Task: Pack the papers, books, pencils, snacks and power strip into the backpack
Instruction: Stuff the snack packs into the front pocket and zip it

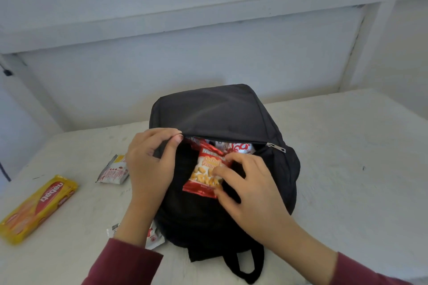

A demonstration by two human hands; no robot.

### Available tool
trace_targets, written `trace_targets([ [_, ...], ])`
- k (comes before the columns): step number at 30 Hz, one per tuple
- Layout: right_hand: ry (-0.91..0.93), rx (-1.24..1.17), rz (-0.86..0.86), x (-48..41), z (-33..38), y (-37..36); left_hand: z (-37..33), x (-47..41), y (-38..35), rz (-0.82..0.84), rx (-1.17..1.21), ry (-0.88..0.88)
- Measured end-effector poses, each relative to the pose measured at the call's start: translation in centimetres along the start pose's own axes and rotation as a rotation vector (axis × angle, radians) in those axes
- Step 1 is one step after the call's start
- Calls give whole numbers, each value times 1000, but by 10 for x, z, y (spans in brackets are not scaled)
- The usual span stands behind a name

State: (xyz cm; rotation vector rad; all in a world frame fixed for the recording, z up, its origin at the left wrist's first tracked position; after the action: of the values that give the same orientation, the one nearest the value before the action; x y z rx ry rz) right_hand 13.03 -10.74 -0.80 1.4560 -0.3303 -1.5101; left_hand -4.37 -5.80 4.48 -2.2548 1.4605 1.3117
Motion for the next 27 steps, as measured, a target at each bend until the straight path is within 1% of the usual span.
trace_targets([
  [2, -18, 54, -63, -9, 0, -2, -2, 0, 1, -8, 3, -3],
  [4, -21, 69, -72, -20, 2, -8, -3, 0, 1, -11, -4, -3],
  [7, -45, 110, 1, -33, 4, -21, -3, 0, 1, -15, 0, 9],
  [9, -92, 146, 83, -31, 7, -27, -2, 0, 1, -14, -2, 14],
  [11, -118, 170, 123, -22, 14, -24, -2, 0, 1, -7, -5, 11],
  [13, -77, 118, 105, -11, 25, -14, -1, 2, 0, 1, -7, 8],
  [16, 64, -29, 71, -4, 37, -5, 2, 6, 0, -3, 1, -2],
  [18, 110, -29, 133, -3, 37, -13, 4, 8, 0, -6, 13, -1],
  [21, 93, 37, 285, -7, 31, -33, 4, 9, 0, -13, 39, 6],
  [23, 69, 40, 333, -13, 26, -42, 4, 8, 0, -12, 48, 4],
  [25, 61, 30, 312, -18, 24, -45, 6, 7, -1, 6, 54, 12],
  [27, 71, -16, 239, -20, 29, -37, 10, 9, -2, 49, 57, 35],
])
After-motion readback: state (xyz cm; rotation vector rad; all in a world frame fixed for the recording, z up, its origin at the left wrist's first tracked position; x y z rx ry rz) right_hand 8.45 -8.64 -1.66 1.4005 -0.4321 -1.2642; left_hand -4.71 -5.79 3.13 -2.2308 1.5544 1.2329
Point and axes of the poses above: each hand's wrist, its own x-axis away from the middle knuckle, its own y-axis out of the back of the hand, z = x × y, the point moved 6 cm from there along -x, towards the middle knuckle, and after that the axes turned 7 degrees about x, right-handed, at the moved point
